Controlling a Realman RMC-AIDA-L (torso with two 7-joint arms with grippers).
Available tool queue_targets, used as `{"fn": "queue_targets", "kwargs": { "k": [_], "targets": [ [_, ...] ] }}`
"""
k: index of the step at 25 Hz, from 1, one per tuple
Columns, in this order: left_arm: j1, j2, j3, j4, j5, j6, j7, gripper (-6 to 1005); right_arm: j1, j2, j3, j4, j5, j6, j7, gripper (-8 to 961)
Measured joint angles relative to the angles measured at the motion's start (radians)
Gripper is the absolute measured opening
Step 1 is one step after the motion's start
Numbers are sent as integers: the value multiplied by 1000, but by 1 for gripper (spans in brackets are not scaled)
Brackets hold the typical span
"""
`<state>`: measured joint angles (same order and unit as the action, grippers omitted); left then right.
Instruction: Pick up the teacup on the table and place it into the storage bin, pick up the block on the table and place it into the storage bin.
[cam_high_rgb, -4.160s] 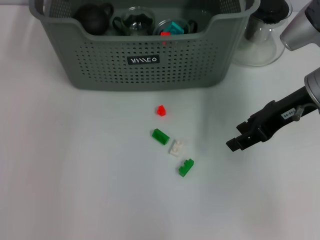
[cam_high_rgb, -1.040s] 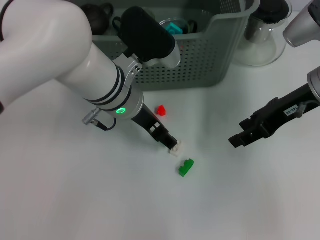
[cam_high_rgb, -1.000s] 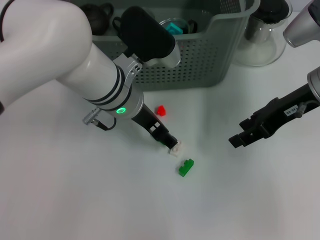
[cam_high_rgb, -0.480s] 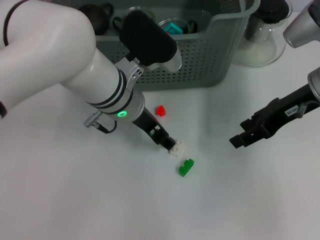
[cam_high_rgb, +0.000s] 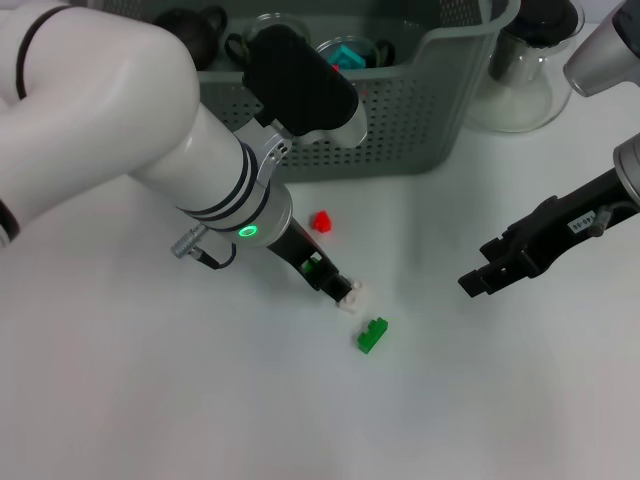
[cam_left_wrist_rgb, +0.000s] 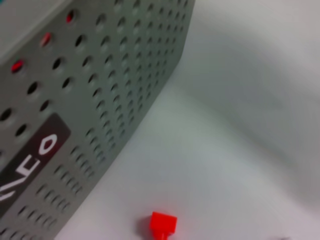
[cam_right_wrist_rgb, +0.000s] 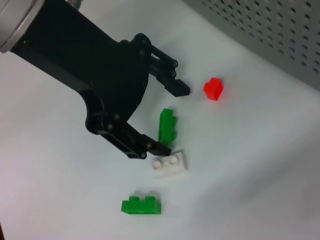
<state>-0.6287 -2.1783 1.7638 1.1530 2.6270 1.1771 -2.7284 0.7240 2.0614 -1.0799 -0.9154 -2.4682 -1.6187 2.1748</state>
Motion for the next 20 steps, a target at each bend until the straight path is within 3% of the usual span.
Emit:
{"fn": "queue_targets", "kwargs": {
  "k": [13, 18, 20],
  "targets": [
    [0, 0, 51, 21, 28, 12, -19, 712, -3, -1, -2, -4, 0, 2, 2, 685],
    [28, 0, 39, 96, 54, 44, -20, 487, -3, -2, -3, -5, 0, 2, 2, 684],
    [37, 0, 32, 121, 65, 59, -20, 453, -2, -2, -3, -5, 0, 2, 1, 684]
  ]
}}
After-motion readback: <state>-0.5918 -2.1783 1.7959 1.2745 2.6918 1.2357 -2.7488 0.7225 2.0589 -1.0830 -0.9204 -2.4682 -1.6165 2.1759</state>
